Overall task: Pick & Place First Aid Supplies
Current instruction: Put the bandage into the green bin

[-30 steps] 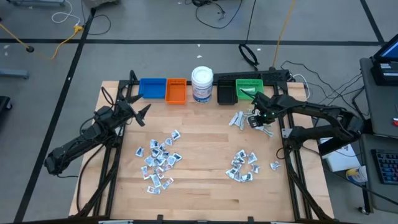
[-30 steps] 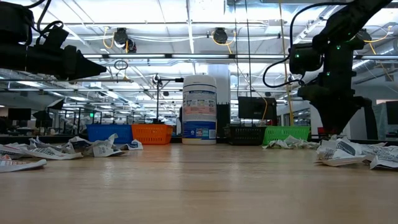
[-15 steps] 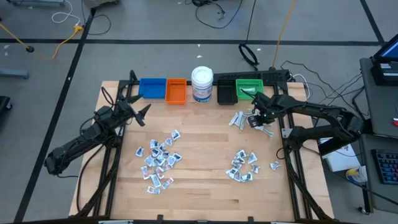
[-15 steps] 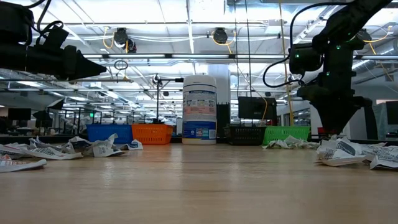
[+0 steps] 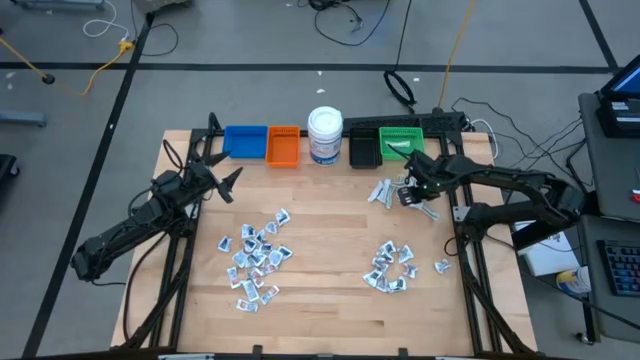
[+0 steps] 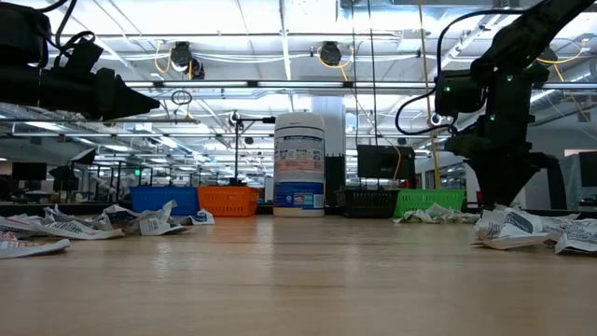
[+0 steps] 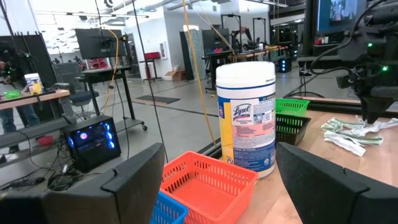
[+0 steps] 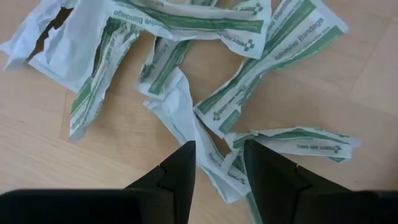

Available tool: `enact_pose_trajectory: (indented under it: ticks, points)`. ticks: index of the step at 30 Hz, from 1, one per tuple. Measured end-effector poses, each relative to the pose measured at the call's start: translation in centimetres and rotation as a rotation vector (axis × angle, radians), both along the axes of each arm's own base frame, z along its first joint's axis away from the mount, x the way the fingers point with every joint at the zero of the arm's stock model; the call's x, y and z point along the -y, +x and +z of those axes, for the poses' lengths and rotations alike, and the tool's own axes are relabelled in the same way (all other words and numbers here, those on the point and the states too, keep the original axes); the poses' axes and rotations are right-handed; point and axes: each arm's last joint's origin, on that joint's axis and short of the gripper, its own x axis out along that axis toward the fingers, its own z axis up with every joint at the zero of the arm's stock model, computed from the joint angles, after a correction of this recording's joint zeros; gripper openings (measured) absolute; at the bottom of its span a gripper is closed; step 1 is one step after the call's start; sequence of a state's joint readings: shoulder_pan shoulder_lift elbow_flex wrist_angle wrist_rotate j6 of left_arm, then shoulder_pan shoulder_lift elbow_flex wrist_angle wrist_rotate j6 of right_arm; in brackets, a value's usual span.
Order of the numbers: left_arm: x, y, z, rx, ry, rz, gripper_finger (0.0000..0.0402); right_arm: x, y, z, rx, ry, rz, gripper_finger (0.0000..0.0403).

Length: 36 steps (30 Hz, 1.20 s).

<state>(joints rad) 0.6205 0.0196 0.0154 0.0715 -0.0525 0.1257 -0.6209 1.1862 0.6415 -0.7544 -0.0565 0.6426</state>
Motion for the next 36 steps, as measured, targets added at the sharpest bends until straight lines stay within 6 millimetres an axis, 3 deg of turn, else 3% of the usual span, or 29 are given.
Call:
enact_pose_trajectory:
  ticks: [8,17,28,36]
  points:
    - [0.0,0.0,0.0,0.0,0.0,0.0,0.031,-0.2,-0.2,-0.1,-0.028,0.015,-0.001,0.0092]
    - [0.0,0.0,0.0,0.0,0.0,0.0,0.031,-0.1,-0.3,0.0,-0.042,-0.013,0.013,0.0008]
    - [0.0,0.0,0.0,0.0,0.0,0.0,0.031,0.0,-0.2,0.5,-0.042,-0.022,0.044,0.0001]
    - [0.0,0.0,0.0,0.0,0.0,0.0,0.031,0.6,0.7,3.6,-0.031,-0.032,0.049,0.0]
